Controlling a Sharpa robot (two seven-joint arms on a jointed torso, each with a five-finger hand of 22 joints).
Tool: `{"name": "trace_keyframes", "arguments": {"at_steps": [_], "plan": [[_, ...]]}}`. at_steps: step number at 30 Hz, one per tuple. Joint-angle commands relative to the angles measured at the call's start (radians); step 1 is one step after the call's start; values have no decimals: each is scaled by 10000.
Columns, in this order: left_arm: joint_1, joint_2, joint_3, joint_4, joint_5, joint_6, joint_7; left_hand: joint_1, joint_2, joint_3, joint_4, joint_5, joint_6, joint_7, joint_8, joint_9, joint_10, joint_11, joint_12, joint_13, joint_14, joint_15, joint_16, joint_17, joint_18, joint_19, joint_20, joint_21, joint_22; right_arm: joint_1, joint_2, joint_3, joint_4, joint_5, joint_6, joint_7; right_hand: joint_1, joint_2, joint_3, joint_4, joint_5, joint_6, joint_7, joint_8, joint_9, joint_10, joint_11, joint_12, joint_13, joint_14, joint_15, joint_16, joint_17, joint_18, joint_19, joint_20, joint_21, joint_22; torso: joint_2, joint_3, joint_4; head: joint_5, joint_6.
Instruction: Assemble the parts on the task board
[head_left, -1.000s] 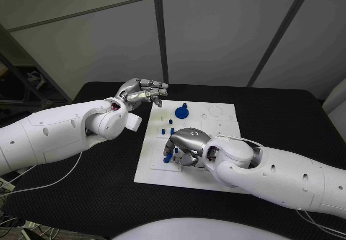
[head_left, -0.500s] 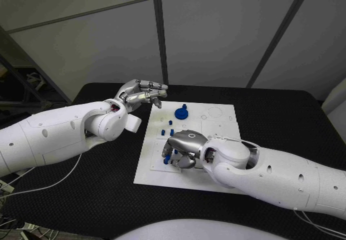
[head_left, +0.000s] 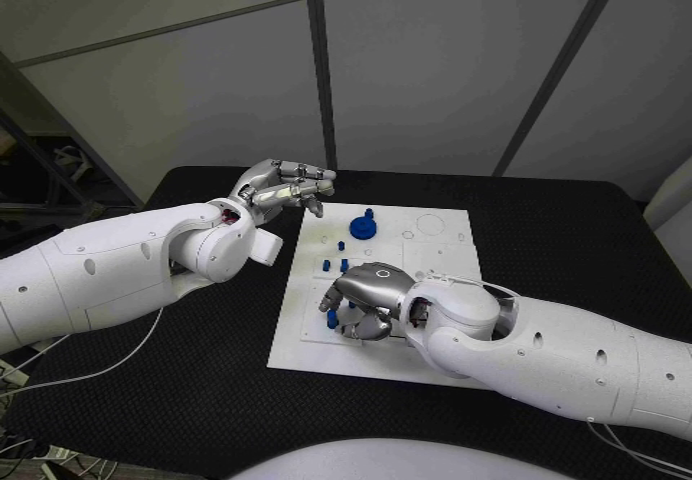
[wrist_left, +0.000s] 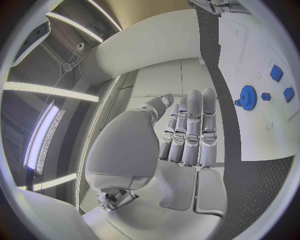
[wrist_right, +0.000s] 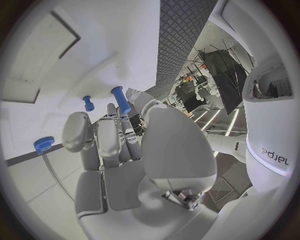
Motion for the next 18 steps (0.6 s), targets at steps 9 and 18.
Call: {"name": "trace_keyframes", "arguments": {"at_steps": [9, 18], "plan": [[13, -8, 10, -2, 18, 155, 10, -30, 36, -40, 1, -28, -78, 23, -27, 1, -83, -8, 45, 9, 38, 4, -45, -13, -24, -5, 38, -69, -11, -16, -467, 4, 398, 312, -1563, 452, 173, 100, -210, -10, 80, -180, 2, 66, 18, -209, -4, 291, 44, -163, 11, -218, -281, 219, -257, 7, -254, -264, -17, 4, -18, -24, 30], [11, -53, 8, -6, 18, 150, 10, -34, 37, -43, 3, -28, -79, 23, -27, 1, -86, -9, 48, 10, 38, 5, -46, -14, -24, -5, 39, -73, -13, 5, -2091, 361, 1367, 2000, -2304, 277, -142, 272, -345, 323, -180, 629, 48, 461, 169, 1357, -251, 1421, 376, -21, -154, -51, -119, 164, 3, -101, -91, -25, -35, -17, -40, -204, 131]]}}
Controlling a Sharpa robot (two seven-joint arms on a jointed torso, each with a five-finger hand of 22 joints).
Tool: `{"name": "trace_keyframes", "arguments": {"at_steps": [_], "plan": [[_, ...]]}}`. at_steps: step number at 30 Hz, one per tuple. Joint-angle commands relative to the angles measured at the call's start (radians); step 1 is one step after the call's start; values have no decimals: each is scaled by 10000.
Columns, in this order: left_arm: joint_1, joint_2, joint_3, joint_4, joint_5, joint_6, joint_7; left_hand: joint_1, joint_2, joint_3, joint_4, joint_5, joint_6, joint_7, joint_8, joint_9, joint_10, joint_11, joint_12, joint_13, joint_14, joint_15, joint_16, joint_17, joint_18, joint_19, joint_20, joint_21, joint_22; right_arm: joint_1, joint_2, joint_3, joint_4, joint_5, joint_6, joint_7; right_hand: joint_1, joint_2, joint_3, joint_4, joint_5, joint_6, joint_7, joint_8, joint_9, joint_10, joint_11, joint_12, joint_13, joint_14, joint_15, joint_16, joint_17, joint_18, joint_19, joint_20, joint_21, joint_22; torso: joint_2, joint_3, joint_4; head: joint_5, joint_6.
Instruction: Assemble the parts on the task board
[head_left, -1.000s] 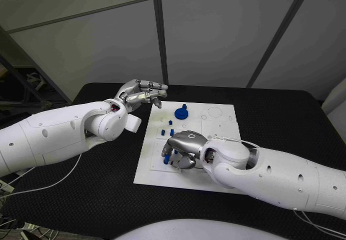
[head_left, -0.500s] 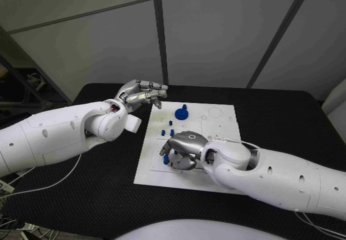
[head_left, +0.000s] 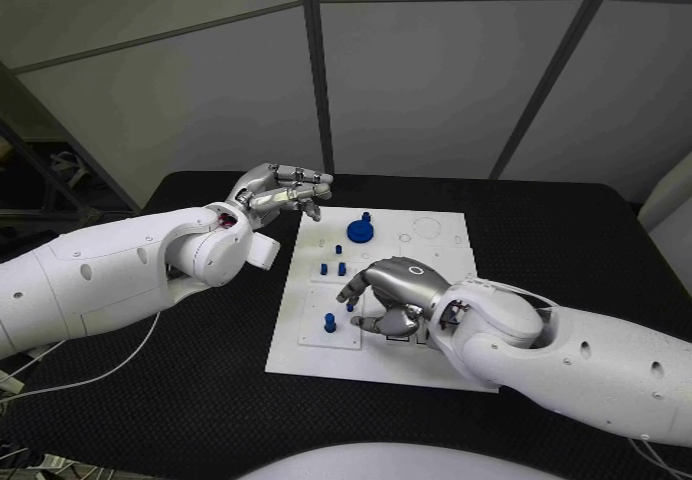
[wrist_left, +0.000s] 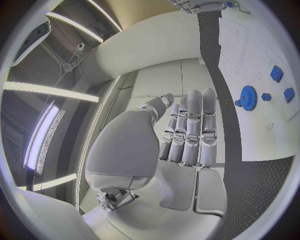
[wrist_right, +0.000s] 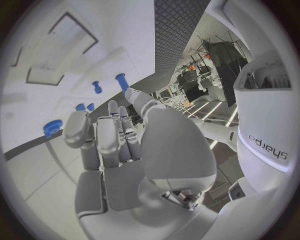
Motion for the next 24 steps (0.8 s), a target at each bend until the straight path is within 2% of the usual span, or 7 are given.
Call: {"name": "trace_keyframes", "arguments": {"at_steps": [1, 4, 6, 8, 11, 18, 24], "plan": [[11, -37, 8, 8, 17, 105, 22, -48, 40, -55, 10, -28, -84, 21, -25, 1, -96, -9, 56, 14, 39, 6, -47, -17, -23, -3, 42, -57, -22, 56, -514, 118, 255, 1540, -686, -166, -328, 20, -207, 277, -289, 434, -36, 249, 90, 1008, -177, 639, 281, 113, -181, 174, 192, -22, 243, -79, 184, 226, -12, -20, -24, -102, 44], [11, -58, 8, 4, 17, 90, 25, -48, 40, -55, 10, -28, -84, 21, -25, 1, -96, -9, 56, 14, 39, 6, -47, -17, -23, -3, 42, -57, -22, 81, -1197, 237, 407, 2416, -583, -573, -564, -96, -768, 565, -305, 780, -373, 615, 202, 1634, -547, 2114, 1332, 289, -624, 337, 431, -126, 719, -489, 533, 681, -50, -29, -67, -170, 75], [11, -62, 7, 0, 18, 92, 26, -48, 40, -55, 10, -28, -84, 21, -25, 1, -96, -9, 56, 14, 39, 6, -47, -17, -23, -3, 42, -57, -22, 90, -1623, 277, 498, 2876, -490, -856, -765, -76, -1133, 772, -153, 958, -516, 862, 313, 1943, -661, 3358, 2248, 442, -657, 681, 945, -254, 1058, -524, 828, 1088, -68, -33, -85, -264, 102], [10, -59, 6, -9, 18, 95, 29, -54, 39, -60, 14, -29, -85, 21, -24, 2, -99, -9, 60, 14, 39, 7, -47, -18, -23, -2, 43, -61, -25, 95, -1997, 301, 604, 3156, -399, -1151, -792, 105, -1581, 1019, 123, 915, -583, 1202, 523, 2038, -735, 6771, 5984, 611, -787, 1219, 1729, -378, 1443, -589, 1190, 1581, -85, -36, -110, -308, 111], [2, -34, 4, -35, 18, 100, 36, -54, 39, -60, 14, -29, -85, 21, -24, 2, -99, -9, 60, 14, 39, 7, -47, -18, -23, -2, 43, -61, -25, 97, -2547, 319, 832, 3294, -265, -1679, -931, 268, -2249, 1472, 369, 763, -635, 1786, 971, 2372, -768, 9479, 9241, 719, -727, 1782, 2609, -506, 1829, -619, 1584, 2136, -114, -31, -133, -470, 162], [-26, -28, 2, -39, 18, 102, 51, -54, 39, -60, 14, -29, -85, 21, -24, 2, -99, -9, 60, 14, 39, 7, -47, -18, -23, -2, 43, -61, -25, 87, -3153, 322, 1152, 2776, 35, -2634, -1193, 293, -3167, 2098, 1051, 509, -692, 2400, 1573, 2880, -786, 10580, 10816, 808, -713, 2179, 3259, -645, 2233, -635, 1976, 2702, -127, -41, -134, -676, 195], [-39, -39, 2, -29, 18, 97, 53, -54, 39, -60, 14, -29, -85, 21, -24, 2, -99, -9, 60, 14, 39, 7, -47, -18, -23, -2, 43, -61, -25, 44, -3314, 312, 1264, 2419, 217, -3213, -1236, 357, -3551, 2450, 1375, 306, -689, 2580, 1822, 2881, -780, 10630, 10976, 822, -705, 2266, 3400, -669, 2298, -627, 2045, 2804, -116, -43, -139, -671, 192]]}}
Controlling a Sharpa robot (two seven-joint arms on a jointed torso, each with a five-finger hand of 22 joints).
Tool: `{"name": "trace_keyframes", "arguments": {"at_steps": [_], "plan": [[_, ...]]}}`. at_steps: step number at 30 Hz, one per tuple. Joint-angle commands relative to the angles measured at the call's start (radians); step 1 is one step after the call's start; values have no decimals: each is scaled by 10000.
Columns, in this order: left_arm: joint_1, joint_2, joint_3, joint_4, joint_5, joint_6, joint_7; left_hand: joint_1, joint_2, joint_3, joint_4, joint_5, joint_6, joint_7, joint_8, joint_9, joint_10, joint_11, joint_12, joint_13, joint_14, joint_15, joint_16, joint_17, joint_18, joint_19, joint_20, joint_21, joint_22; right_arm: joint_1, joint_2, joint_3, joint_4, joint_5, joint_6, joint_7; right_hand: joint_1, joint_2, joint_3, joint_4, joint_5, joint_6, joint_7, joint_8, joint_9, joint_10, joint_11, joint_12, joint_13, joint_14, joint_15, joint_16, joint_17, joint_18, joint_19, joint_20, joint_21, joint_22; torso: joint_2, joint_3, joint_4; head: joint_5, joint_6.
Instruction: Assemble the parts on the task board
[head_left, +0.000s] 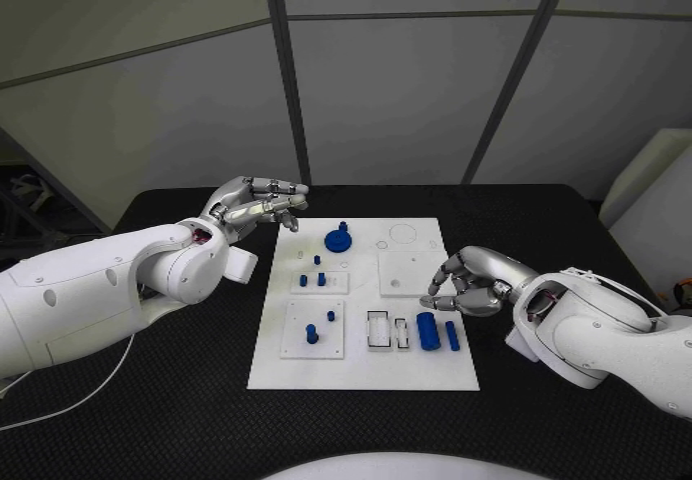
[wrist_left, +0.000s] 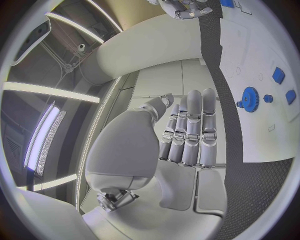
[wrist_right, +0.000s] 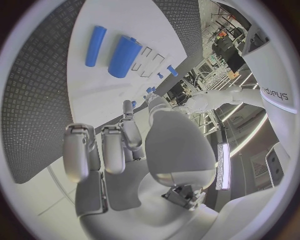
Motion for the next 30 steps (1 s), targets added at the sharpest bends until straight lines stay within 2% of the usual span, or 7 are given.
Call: {"name": "trace_keyframes", "arguments": {"at_steps": [1, 4, 8, 18, 24, 30], "plan": [[1, -1, 7, 16, 18, 95, 58, -55, 39, -60, 14, -29, -49, -15, -24, 2, -67, 23, 60, 17, 39, 7, -47, -11, -22, -2, 43, -51, -13, -28, -34, -7, 111, -410, 296, -954, -59, 26, -195, 101, 115, -103, 4, 88, 98, 13, -5, 35, 18, 720, 5, 82, 818, -113, 305, 7, 37, 1653, 12, -5, 3, -5, 8], [-3, -3, 7, 18, 18, 101, 58, -55, 39, -60, 14, -29, -49, -15, -24, 2, -67, 23, 60, 17, 39, 7, -47, -11, -22, -2, 43, -51, -13, -80, -45, -13, 188, -670, 392, -1235, -44, 6, -421, 297, 285, -183, 3, 195, 237, -39, -5, -9, 26, 729, 7, 127, 900, -116, 312, 14, 48, 1673, 8, -6, 15, -31, 8], [-6, -14, 7, 24, 18, 108, 57, -55, 39, -60, 14, -29, -49, -15, -24, 2, -67, 23, 60, 17, 39, 7, -47, -11, -22, -2, 43, -51, -13, -175, -60, -21, 231, -936, 672, -1570, -156, 33, -650, 460, 292, -242, -5, 293, 359, -49, -1, -24, 64, 737, 13, 164, 968, -125, 335, 18, 71, 1709, 13, -12, 29, -59, 4], [-10, -44, 7, 29, 18, 111, 60, -55, 39, -60, 14, -29, -49, -15, -24, 2, -67, 23, 60, 17, 39, 7, -47, -11, -22, -2, 43, -51, -13, -478, -17, -25, 249, -1334, 938, -1846, -582, 175, -1093, 494, 216, -288, -41, 495, 586, -55, -25, -69, 117, 739, -2, 186, 1010, -140, 378, 12, 111, 1774, 19, -6, 5, -23, -52], [-11, -61, 7, 32, 18, 108, 58, -55, 39, -60, 14, -29, -49, -15, -24, 2, -67, 23, 60, 17, 39, 7, -47, -11, -22, -2, 43, -51, -13, -580, 67, -26, 142, -1381, 1079, -1851, -652, 176, -1200, 488, 148, -291, -52, 549, 644, -57, -33, -81, 130, 741, -8, 195, 1027, -141, 380, 8, 113, 1779, 19, -4, 12, 0, -85], [-12, -79, 7, 41, 18, 109, 57, -55, 39, -60, 14, -29, -49, -15, -24, 2, -67, 23, 60, 17, 39, 7, -47, -11, -22, -2, 43, -51, -13, -673, 187, -28, 39, -1404, 1188, -1868, -529, 153, -1324, 464, -122, -337, -62, 625, 741, -59, -42, -102, 157, 741, -16, 198, 1038, -143, 382, 0, 116, 1788, 25, -9, 19, 47, -112]]}}
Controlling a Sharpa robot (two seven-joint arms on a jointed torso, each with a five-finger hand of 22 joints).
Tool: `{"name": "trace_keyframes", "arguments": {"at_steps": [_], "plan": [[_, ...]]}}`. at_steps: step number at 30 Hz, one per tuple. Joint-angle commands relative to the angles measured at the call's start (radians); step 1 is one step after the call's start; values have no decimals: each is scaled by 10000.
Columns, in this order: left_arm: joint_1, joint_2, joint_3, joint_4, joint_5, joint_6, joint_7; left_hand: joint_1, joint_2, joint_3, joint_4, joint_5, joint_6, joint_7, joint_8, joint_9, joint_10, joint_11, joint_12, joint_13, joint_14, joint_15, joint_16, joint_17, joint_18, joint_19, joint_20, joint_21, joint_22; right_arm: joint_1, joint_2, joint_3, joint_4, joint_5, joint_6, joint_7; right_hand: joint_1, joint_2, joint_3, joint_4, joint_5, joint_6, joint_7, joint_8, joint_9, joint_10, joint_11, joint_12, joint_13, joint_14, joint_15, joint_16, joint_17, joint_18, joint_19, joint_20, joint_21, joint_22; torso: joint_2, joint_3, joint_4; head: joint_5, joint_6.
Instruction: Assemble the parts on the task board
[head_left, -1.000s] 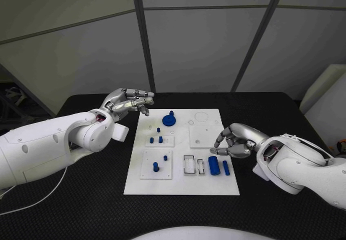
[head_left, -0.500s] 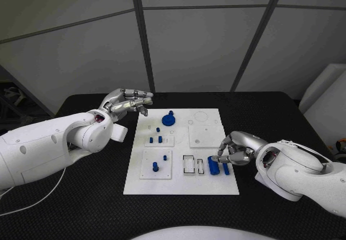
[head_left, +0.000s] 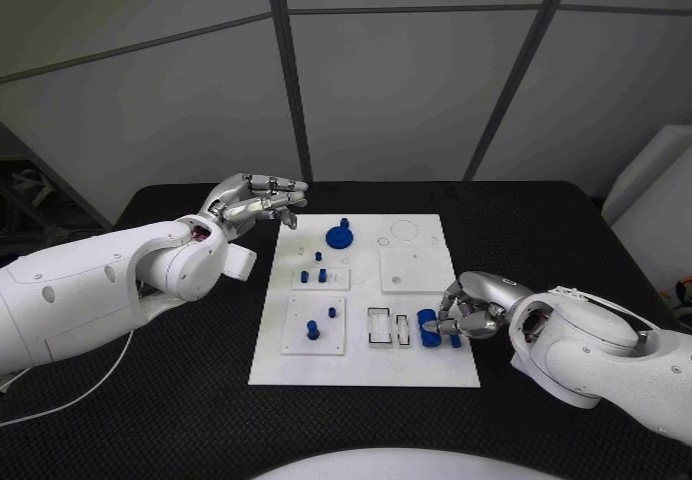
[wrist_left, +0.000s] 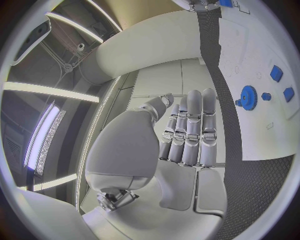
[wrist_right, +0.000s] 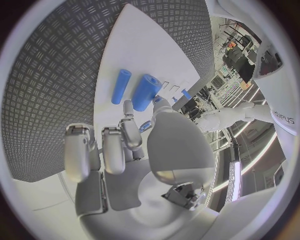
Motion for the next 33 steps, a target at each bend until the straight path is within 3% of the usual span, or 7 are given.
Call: {"name": "trace_keyframes", "arguments": {"at_steps": [1, 12, 21, 24, 33], "plan": [[8, -11, 8, 24, 18, 102, 57, -55, 40, -61, 14, -29, -50, -14, -23, 2, -70, 21, 60, 11, 39, 7, -47, -13, -23, -2, 43, -51, -15, -37, 78, -2, -51, -177, 256, -89, 41, 9, -75, 12, -42, -84, -22, 30, 16, -59, -42, -63, 7, 743, -16, 45, 1046, -145, 384, 0, 37, 1791, -1, -4, 0, 19, -15], [7, -40, 8, 45, 18, 103, 54, -55, 40, -61, 14, -29, -50, -14, -23, 2, -70, 21, 60, 11, 39, 7, -47, -13, -23, -2, 43, -51, -15, -211, 434, -4, -301, -228, 328, -103, 85, 17, -101, 8, -92, -102, -21, 49, 42, -79, -42, -89, -10, 743, -17, 47, 1050, -144, 380, -1, 33, 1787, 4, -1, 1, 31, -47], [7, -77, 8, 66, 18, 98, 51, -55, 40, -61, 14, -29, -50, -14, -23, 2, -70, 21, 60, 11, 39, 7, -47, -13, -23, -2, 43, -51, -15, -296, 602, -5, -447, -282, 342, -169, 353, 150, -118, -17, 3, -86, -48, 167, 162, -57, -63, -90, 48, 743, -31, 49, 1059, -147, 387, -11, 39, 1800, -9, -5, 7, 47, -61], [7, -86, 8, 73, 18, 99, 50, -55, 40, -61, 14, -29, -50, -14, -23, 2, -70, 21, 60, 11, 39, 7, -47, -13, -23, -2, 43, -51, -15, -307, 617, -5, -454, -339, 224, -230, 516, 257, -122, -23, 243, -85, -66, 238, 240, -37, -81, -90, 88, 745, -47, 53, 1069, -147, 388, -24, 40, 1805, -14, -4, 0, 55, -61], [7, -100, 8, 83, 18, 93, 50, -55, 40, -61, 14, -29, -50, -14, -23, 2, -70, 21, 60, 11, 39, 7, -47, -13, -23, -2, 43, -51, -15, -317, 486, -4, -215, -270, -273, -347, 1195, 406, -70, -116, 1535, -92, -129, 388, 439, 15, -149, -127, 174, 751, -108, 65, 1101, -161, 429, -80, 73, 1859, -17, 3, -5, 45, -17]]}}
